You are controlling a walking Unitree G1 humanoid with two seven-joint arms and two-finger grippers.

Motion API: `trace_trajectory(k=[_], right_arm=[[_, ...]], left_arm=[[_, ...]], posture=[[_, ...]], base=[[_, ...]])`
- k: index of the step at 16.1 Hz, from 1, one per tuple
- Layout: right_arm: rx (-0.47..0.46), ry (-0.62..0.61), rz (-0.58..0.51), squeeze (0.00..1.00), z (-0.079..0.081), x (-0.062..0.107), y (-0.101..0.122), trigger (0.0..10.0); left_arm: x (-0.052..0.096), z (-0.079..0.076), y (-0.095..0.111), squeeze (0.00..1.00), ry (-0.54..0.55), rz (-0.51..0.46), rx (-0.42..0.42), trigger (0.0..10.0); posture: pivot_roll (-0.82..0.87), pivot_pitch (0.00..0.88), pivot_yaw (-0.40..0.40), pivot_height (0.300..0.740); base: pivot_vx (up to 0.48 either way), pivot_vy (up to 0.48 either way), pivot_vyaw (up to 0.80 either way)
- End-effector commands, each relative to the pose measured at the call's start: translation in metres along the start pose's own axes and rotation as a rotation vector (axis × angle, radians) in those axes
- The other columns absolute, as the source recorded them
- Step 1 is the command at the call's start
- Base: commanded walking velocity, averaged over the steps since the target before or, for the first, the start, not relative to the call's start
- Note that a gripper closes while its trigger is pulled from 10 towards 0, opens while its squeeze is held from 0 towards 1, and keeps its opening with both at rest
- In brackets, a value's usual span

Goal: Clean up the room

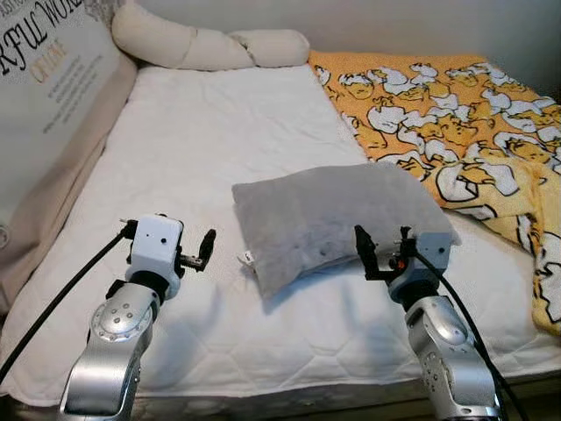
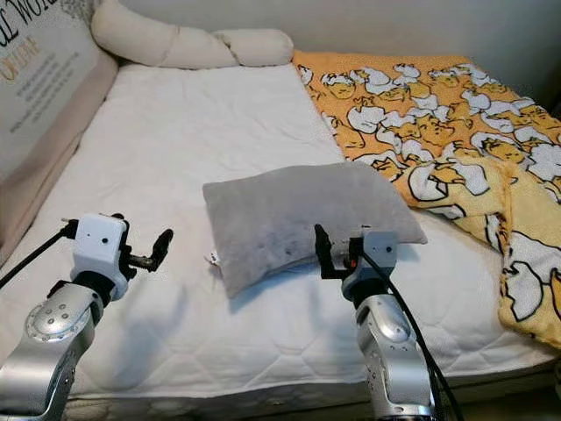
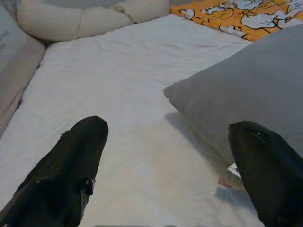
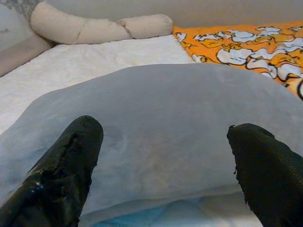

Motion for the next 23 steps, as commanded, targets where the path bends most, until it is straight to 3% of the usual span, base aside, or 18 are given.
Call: trace_trajectory(k=[1, 3, 4, 5, 6, 8, 9, 14, 15, 17, 18, 23], right_arm=[[-0.008, -0.018, -0.013, 0.0, -0.005, 0.0, 0.005, 10.0], [-0.013, -0.02, -0.015, 0.0, -0.006, -0.001, 0.005, 10.0], [-0.02, -0.013, -0.028, 0.57, -0.006, -0.001, 0.007, 10.0], [-0.02, -0.013, -0.029, 1.0, -0.006, -0.001, 0.007, 10.0], [-0.018, -0.015, -0.021, 1.0, -0.006, -0.001, 0.007, 10.0], [-0.059, -0.093, 0.117, 1.0, -0.017, -0.002, -0.01, 10.0], [-0.113, -0.12, 0.175, 1.0, -0.02, -0.002, -0.016, 10.0], [-0.352, -0.244, 0.263, 1.0, -0.028, -0.011, -0.02, 10.0], [-0.459, -0.228, 0.284, 1.0, -0.025, -0.016, -0.023, 10.0], [-0.549, -0.212, 0.302, 1.0, -0.022, -0.024, -0.025, 10.0], [-0.651, -0.172, 0.317, 1.0, -0.017, -0.037, -0.025, 10.0], [-0.844, -0.135, 0.303, 1.0, -0.011, -0.063, -0.027, 10.0]], left_arm=[[-0.001, -0.001, 0.005, 0.0, -0.004, -0.013, -0.015, 10.0], [-0.001, -0.001, 0.005, 0.0, -0.01, -0.011, -0.018, 10.0], [-0.001, -0.002, 0.004, 0.0, -0.017, -0.008, -0.022, 10.0], [0.0, -0.003, 0.004, 0.0, -0.02, -0.007, -0.023, 10.0], [0.0, -0.003, 0.004, 0.0, -0.022, -0.007, -0.023, 10.0], [0.001, -0.008, 0.002, 0.0, -0.073, 0.019, -0.029, 10.0], [0.003, -0.011, -0.001, 0.0, -0.12, 0.039, -0.034, 10.0], [0.001, -0.015, 0.0, 0.0, -0.289, 0.068, -0.099, 10.0], [0.002, -0.014, 0.002, 0.0, -0.353, 0.087, -0.132, 10.0], [0.003, -0.014, 0.001, 0.0, -0.4, 0.104, -0.15, 10.0], [0.005, -0.014, 0.002, 0.0, -0.446, 0.117, -0.183, 10.0], [0.01, -0.01, 0.003, 0.0, -0.523, 0.156, -0.231, 10.0]], posture=[[0.03, 0.0, -0.028, 0.74], [0.03, 0.0, -0.028, 0.74], [0.03, 0.0, -0.028, 0.74], [0.03, 0.0, -0.028, 0.74], [0.03, 0.0, -0.028, 0.74], [0.03, 0.0, -0.028, 0.74], [0.03, 0.0, -0.031, 0.74], [0.03, 0.0, -0.032, 0.74], [0.03, 0.0, -0.027, 0.74], [0.03, 0.0, -0.023, 0.74], [0.03, 0.0, -0.017, 0.74], [0.05, 0.0, -0.009, 0.74]], base=[[0.0, 0.0, 0.0], [0.0, 0.0, 0.0], [0.0, 0.0, 0.0], [0.0, 0.0, 0.0], [0.0, 0.0, 0.0], [0.0, 0.0, 0.0], [0.0, 0.0, 0.0], [0.0, 0.0, 0.0], [0.0, 0.0, 0.0], [0.0, 0.0, 0.0], [0.0, 0.0, 0.0], [0.0, 0.0, 0.0]])
Point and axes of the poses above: a point about 5 cm out from each wrist's last joint towards the gripper, its own x axis pointing back from the gripper into the wrist, its own y axis along the axis of the wrist's last joint, z = x × y, the point moved 1 cm from there along -x, pointing out of the wrist towards the gripper, and after that the axes turned 5 degrees about x, right-handed, at the moved point
